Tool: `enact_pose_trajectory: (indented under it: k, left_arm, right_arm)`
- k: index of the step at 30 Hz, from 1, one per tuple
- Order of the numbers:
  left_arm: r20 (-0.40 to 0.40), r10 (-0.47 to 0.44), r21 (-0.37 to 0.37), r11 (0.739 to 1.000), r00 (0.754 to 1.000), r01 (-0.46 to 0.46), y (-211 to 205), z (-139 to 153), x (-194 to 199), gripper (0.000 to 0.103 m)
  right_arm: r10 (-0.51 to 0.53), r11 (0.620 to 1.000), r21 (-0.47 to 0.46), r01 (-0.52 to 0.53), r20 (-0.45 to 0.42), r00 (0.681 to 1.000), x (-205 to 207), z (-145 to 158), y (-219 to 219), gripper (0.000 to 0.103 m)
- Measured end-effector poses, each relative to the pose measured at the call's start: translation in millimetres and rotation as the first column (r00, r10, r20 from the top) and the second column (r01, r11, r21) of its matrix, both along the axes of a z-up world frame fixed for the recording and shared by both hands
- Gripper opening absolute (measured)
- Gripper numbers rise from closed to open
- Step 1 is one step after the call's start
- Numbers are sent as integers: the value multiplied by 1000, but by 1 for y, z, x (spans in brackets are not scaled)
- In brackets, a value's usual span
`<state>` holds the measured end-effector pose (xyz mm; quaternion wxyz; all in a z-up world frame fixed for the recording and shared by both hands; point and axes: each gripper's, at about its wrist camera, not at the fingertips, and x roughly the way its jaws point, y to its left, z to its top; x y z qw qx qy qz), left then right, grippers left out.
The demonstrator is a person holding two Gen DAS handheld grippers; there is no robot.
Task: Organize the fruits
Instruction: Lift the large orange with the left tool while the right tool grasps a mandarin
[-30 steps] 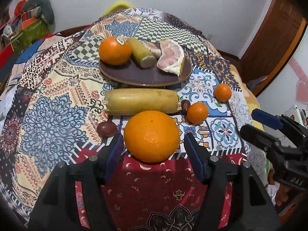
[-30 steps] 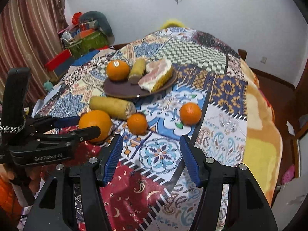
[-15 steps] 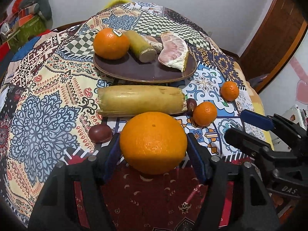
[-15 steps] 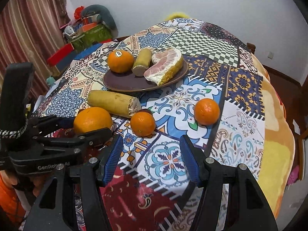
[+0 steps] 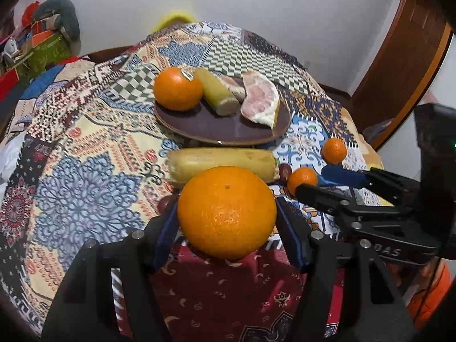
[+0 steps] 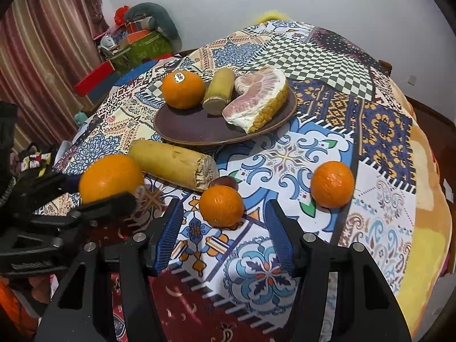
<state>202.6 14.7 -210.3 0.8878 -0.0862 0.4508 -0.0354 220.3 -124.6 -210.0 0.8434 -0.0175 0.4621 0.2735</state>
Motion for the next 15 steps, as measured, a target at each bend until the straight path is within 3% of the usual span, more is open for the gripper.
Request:
enact_pose_trajectory:
  k: [7,15]
  left_arm:
    - [34,17,11,1000,999,-17,9,11,0,65]
    - [59,30,6,1000,998,-31,14,19,3,65]
  right_arm:
    - [26,1000,-12,-26,-21,999,5,-9,6,32]
    - [16,1000,6,-16,10,1000,3,2,3,32]
